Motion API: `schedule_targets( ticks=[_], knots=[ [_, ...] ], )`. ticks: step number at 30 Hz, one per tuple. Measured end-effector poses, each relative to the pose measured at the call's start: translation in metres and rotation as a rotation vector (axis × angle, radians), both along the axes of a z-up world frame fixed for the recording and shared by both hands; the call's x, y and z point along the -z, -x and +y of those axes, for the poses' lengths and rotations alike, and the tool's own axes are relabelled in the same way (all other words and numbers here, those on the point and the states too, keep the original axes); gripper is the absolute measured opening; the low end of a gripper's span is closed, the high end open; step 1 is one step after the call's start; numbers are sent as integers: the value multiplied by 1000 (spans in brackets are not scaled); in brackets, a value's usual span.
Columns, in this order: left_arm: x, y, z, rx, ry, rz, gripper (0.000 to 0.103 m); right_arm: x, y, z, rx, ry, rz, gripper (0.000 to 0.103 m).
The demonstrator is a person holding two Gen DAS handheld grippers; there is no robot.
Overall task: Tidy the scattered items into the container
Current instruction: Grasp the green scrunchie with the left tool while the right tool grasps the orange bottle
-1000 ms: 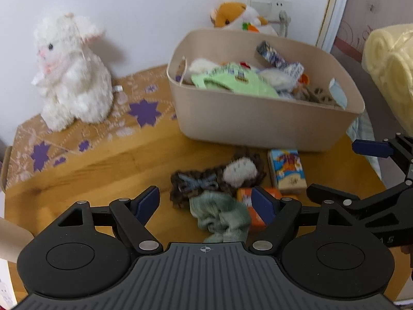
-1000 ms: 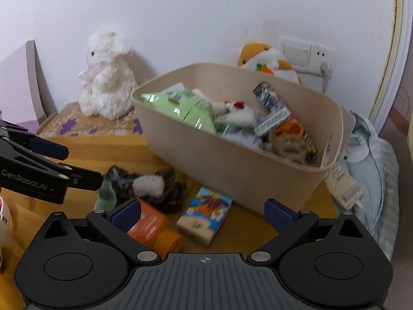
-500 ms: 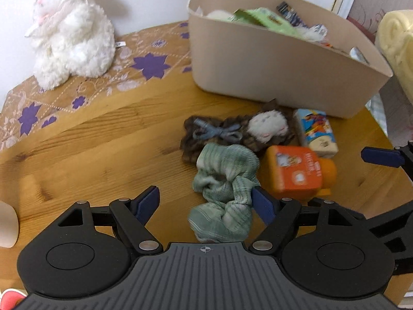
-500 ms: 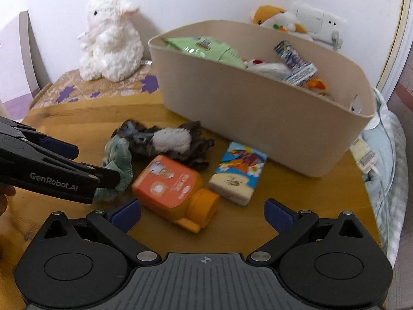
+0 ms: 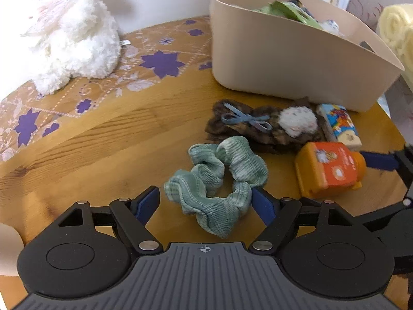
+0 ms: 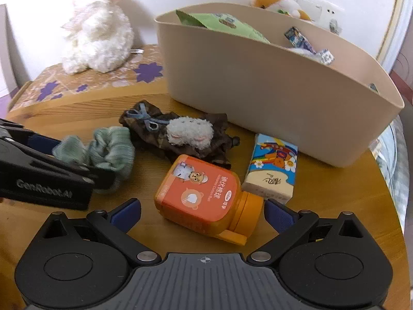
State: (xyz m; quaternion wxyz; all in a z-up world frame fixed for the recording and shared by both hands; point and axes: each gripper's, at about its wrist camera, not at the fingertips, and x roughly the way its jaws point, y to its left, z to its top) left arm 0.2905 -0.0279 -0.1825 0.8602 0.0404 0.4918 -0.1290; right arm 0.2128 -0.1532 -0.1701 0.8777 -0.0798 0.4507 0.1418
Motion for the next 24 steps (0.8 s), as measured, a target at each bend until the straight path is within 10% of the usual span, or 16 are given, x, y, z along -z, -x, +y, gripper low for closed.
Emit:
schedule_targets(
  ticks=[16,24],
  knots=[
    [10,-20,-13,-15,-28,-121,79,19,-12,1,196,-15,-18,96],
    [12,-21,-14,21,-11,-98,46,15,-11,-2,156,-40,-36,84]
  ],
)
